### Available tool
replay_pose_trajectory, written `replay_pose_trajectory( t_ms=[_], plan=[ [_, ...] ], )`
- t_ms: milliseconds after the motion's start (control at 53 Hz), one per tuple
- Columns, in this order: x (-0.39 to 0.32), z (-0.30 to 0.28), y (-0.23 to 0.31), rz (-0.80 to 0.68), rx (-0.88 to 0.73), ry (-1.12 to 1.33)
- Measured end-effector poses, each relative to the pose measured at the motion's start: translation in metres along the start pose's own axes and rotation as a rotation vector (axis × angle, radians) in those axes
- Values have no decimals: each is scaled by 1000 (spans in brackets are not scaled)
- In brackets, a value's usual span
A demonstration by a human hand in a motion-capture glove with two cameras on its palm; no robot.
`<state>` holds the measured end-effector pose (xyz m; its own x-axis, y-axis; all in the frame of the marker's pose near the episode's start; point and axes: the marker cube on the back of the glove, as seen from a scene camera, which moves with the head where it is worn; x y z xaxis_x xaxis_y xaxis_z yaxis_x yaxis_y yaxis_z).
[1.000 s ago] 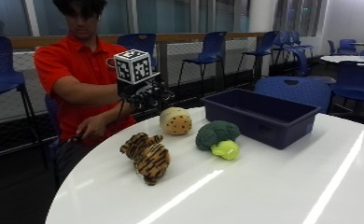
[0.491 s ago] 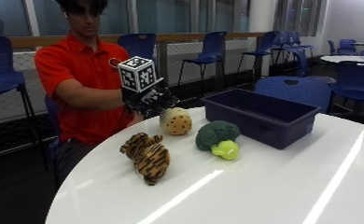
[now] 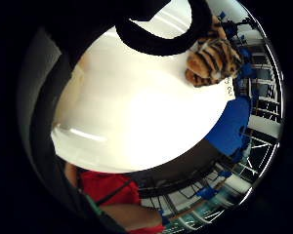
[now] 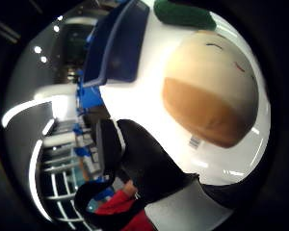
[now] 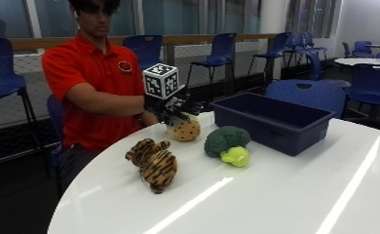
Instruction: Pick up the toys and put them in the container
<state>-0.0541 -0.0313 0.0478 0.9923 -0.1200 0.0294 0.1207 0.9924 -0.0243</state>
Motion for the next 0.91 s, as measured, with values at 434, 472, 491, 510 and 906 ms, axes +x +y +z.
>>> replay_pose_trajectory(
  t_ms=[434,472,491,510,906],
  plan=[
    [-25,23,-25,22,-15,65],
    [-25,24,-26,27,-15,67],
    [-25,25,-27,28,-16,69],
    [-25,25,-27,28,-16,72],
    [-22,47,-33,85,-87,133]
  ],
)
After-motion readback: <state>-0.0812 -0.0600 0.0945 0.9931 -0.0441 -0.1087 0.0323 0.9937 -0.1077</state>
